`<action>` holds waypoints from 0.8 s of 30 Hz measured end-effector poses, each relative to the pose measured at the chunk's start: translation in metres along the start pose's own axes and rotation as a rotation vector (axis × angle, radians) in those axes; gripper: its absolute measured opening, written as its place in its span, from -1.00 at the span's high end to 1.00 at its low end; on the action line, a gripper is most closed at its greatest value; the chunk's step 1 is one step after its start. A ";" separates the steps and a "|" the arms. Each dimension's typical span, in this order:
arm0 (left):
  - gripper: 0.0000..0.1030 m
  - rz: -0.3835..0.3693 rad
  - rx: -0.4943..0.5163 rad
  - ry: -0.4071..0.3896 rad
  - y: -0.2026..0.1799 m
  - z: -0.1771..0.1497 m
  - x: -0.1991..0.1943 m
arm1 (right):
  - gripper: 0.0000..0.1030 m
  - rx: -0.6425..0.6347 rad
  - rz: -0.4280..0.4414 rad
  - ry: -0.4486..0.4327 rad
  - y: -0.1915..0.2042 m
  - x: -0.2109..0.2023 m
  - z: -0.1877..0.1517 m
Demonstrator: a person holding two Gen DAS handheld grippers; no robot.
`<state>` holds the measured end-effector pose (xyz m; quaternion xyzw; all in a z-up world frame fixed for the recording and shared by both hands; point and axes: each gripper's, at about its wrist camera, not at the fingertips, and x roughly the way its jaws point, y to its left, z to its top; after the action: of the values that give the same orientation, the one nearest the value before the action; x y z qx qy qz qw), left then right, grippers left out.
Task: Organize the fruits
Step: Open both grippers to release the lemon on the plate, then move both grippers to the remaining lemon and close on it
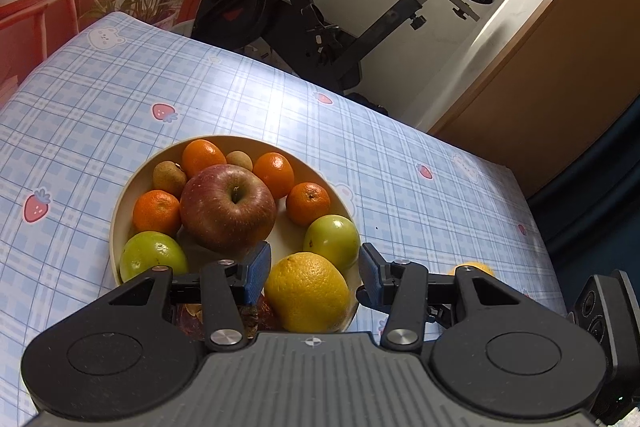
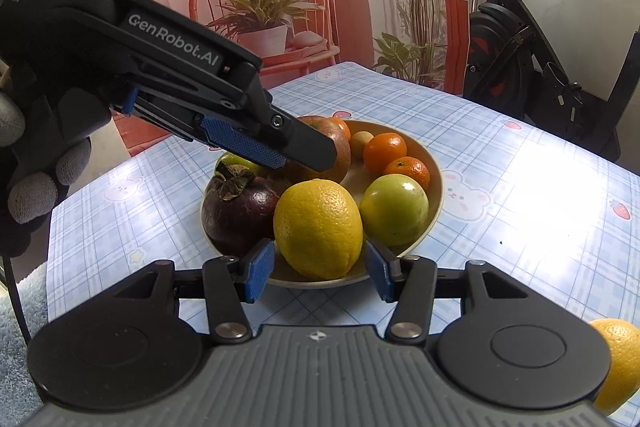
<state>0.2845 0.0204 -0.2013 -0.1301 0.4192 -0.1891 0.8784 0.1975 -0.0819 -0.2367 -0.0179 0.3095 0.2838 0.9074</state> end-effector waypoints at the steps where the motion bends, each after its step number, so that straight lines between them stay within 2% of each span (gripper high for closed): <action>1: 0.03 0.005 0.008 -0.011 -0.003 0.000 -0.002 | -0.04 -0.005 -0.008 -0.007 0.000 -0.004 0.000; 6: 0.02 0.033 0.066 -0.090 -0.023 0.000 -0.016 | -0.04 0.003 -0.059 -0.080 -0.007 -0.036 -0.006; 13: 0.03 0.028 0.133 -0.175 -0.060 -0.004 -0.022 | -0.04 0.050 -0.207 -0.168 -0.033 -0.083 -0.029; 19: 0.03 0.007 0.155 -0.177 -0.087 -0.004 -0.013 | -0.04 0.098 -0.292 -0.219 -0.061 -0.110 -0.049; 24: 0.02 -0.004 0.191 -0.187 -0.108 0.002 -0.006 | -0.04 0.125 -0.317 -0.217 -0.076 -0.115 -0.061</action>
<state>0.2584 -0.0732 -0.1546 -0.0636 0.3152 -0.2168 0.9217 0.1297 -0.2160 -0.2313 0.0208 0.2203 0.1178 0.9681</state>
